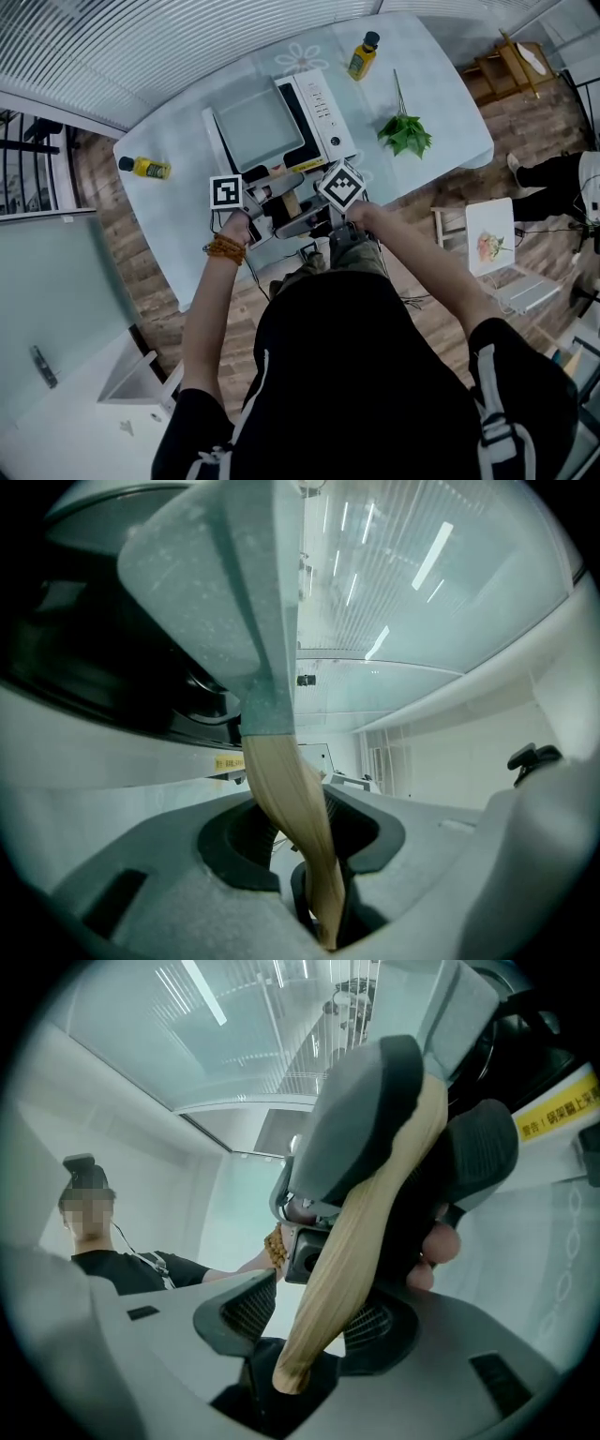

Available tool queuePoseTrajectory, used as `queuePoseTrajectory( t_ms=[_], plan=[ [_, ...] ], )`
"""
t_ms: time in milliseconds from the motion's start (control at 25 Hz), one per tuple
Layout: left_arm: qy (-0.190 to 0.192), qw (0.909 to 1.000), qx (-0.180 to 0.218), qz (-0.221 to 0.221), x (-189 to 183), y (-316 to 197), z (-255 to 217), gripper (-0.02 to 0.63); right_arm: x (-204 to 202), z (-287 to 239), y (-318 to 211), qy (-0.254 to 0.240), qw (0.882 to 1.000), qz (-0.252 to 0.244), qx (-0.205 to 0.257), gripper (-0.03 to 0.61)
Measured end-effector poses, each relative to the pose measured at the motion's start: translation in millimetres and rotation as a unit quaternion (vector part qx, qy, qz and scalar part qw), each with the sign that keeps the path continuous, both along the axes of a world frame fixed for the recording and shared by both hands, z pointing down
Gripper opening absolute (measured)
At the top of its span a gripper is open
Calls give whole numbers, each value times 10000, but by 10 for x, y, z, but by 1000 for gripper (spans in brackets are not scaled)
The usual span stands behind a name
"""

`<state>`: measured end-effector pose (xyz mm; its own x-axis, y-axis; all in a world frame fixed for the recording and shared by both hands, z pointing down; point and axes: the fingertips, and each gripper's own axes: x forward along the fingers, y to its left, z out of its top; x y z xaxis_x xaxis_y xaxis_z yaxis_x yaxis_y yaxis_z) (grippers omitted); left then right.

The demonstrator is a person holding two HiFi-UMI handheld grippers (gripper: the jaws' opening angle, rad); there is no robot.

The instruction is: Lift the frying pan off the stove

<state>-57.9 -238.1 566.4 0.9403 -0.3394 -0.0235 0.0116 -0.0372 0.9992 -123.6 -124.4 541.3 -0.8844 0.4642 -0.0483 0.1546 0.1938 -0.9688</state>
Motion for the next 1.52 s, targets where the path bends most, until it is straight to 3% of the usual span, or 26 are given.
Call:
queuePoseTrajectory(
  t_ms=[80, 240, 440, 1240, 1520],
  plan=[
    [-21, 10000, 10, 44, 5, 9, 1, 138, -21, 41, -16, 68, 9999, 89, 22, 136],
    [220, 9997, -73, 32, 9, 12, -53, 138, -35, 17, -43, -2, 9996, 271, 31, 120],
    [160, 9999, -3, 42, 11, -7, -39, 143, -21, 19, -62, -18, 9988, 480, -79, 75],
    [317, 9984, -36, 474, 0, 84, -49, 140, -127, 19, -56, -213, 9929, 1153, -220, 56],
    [268, 9984, 12, 489, 10, 97, -33, 140, -122, -12, -44, -242, 9932, 1127, -171, 55]
  ],
)
